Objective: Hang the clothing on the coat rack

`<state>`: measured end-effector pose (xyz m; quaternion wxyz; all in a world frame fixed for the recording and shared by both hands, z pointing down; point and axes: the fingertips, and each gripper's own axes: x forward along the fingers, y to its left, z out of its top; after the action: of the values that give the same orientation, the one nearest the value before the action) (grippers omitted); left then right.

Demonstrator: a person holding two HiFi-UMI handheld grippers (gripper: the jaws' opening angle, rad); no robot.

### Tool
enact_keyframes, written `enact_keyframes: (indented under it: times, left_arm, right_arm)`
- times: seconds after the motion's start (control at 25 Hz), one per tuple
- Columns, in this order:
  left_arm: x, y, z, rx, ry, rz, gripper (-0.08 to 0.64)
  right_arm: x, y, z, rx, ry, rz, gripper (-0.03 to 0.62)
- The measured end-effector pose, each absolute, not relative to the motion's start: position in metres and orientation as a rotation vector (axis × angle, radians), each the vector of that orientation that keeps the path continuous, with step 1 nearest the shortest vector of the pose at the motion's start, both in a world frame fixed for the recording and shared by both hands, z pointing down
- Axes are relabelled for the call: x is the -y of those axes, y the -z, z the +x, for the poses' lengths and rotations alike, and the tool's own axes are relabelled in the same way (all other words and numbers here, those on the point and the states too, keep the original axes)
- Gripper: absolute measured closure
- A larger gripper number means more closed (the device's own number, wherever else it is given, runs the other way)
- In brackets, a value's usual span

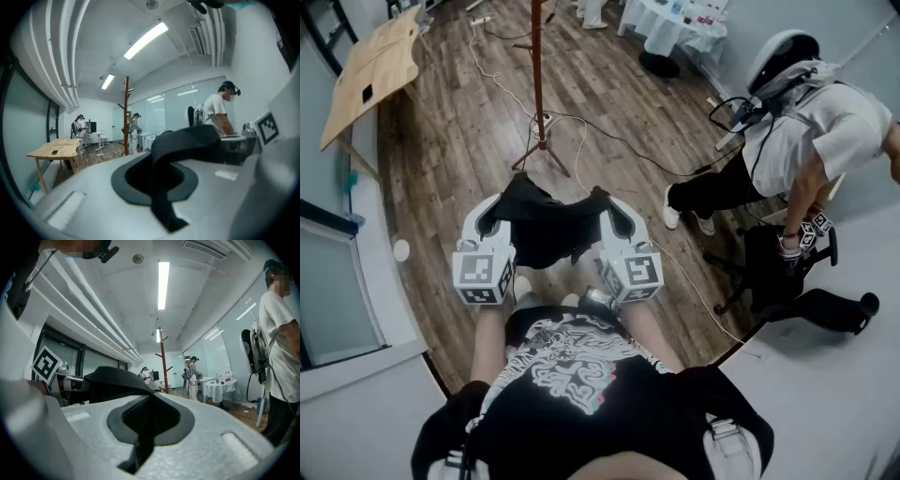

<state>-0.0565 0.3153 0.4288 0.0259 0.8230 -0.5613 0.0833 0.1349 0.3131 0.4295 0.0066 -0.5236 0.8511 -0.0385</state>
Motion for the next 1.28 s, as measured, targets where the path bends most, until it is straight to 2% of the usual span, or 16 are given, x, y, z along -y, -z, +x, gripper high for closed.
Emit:
enact_keyframes:
  times: [0.72,1.28]
  left_arm:
    - [-0.299,-0.429,-0.041,1.707,-0.293,2.564,0.557]
    - [-0.215,-0.445,-0.053,1.704,-0.270,2.512,0.557]
  right_arm:
    - [-0.299,-0.433,0.153,-2.651,0.126,-1.602,0.583]
    - [-0.203,-0.445,0.144,-2.724,0.130,-1.606,0.583]
